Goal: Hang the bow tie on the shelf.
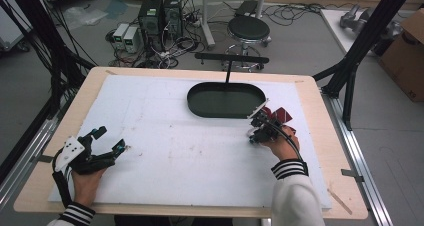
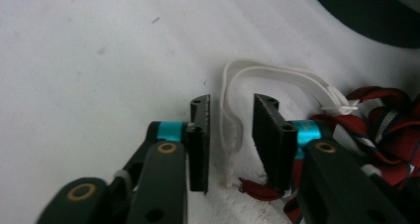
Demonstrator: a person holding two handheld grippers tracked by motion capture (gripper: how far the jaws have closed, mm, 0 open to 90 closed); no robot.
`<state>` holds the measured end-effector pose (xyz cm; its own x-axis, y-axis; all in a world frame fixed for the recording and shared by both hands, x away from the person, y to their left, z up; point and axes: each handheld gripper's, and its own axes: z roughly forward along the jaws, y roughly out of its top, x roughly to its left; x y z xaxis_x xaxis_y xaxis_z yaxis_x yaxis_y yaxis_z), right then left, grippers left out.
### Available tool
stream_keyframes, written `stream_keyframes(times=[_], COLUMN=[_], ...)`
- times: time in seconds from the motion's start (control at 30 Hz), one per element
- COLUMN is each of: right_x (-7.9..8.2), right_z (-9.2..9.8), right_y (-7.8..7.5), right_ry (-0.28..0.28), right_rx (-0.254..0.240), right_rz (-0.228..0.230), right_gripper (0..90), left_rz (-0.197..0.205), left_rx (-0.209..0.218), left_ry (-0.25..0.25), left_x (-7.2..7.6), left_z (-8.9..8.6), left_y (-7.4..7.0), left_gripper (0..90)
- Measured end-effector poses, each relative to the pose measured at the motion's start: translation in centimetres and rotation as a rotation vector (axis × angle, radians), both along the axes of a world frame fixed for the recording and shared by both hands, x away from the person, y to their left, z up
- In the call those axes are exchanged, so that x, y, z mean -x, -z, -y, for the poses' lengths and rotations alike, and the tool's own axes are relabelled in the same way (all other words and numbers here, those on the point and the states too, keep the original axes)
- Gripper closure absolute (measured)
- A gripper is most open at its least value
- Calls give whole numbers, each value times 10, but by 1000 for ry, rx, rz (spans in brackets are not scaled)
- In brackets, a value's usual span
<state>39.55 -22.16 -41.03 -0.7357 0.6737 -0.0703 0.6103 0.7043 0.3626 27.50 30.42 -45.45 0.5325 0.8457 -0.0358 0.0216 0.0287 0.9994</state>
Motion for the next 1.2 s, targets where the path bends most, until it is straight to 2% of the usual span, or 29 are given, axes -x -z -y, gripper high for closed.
stream_keyframes(times=[0.13, 0.3, 0.57, 0.67, 0.7, 0.73, 0.83, 0.87, 0.9, 0.97, 1.07, 1.1, 1.13, 1.17, 1.2], right_x=[-1, -2, -1, -1, 0, 0, 2, 2, 3, 4, 7, 8, 8, 9, 9], right_z=[0, -1, -2, -2, -1, -1, 2, 2, 4, 5, 9, 13, 13, 16, 16], right_y=[2, 2, 1, -2, -5, -5, -12, -12, -16, -18, -25, -30, -30, -35, -35], right_ry=[-10, -3, 10, 14, 22, 22, 26, 26, 28, 35, 58, 80, 80, 102, 102], right_rx=[18, 7, 2, -18, -44, -44, -98, -98, -138, -157, -242, -295, -295, -342, -342], right_rz=[-14, -35, -37, -20, 1, 1, 44, 44, 62, 69, 93, 121, 121, 152, 152], right_gripper=[742, 857, 871, 872, 872, 872, 873, 873, 874, 874, 874, 875, 875, 875, 875], left_rz=[-1, 0, 0, -1, 0, 0, 1, 0, 1, 1, 1, 2, 2, 2, 2], left_rx=[1, 1, 1, 1, 1, 1, 2, 0, 0, -2, -5, -5, -5, -5, -5], left_ry=[0, -1, 0, 0, 0, 0, 0, 1, 0, 0, 0, 0, 0, 0, 0], left_x=[0, 0, 0, 0, 0, 0, 0, 0, 0, 0, 0, 0, 0, 0, 0], left_z=[0, 0, 0, 0, 0, 0, 0, 0, 0, 0, 0, 0, 0, 0, 0], left_y=[0, 0, 0, 0, 0, 0, 0, 0, 0, 0, 0, 0, 0, 0, 0], left_gripper=[152, 152, 152, 152, 152, 152, 152, 152, 152, 152, 152, 152, 152, 152, 152])
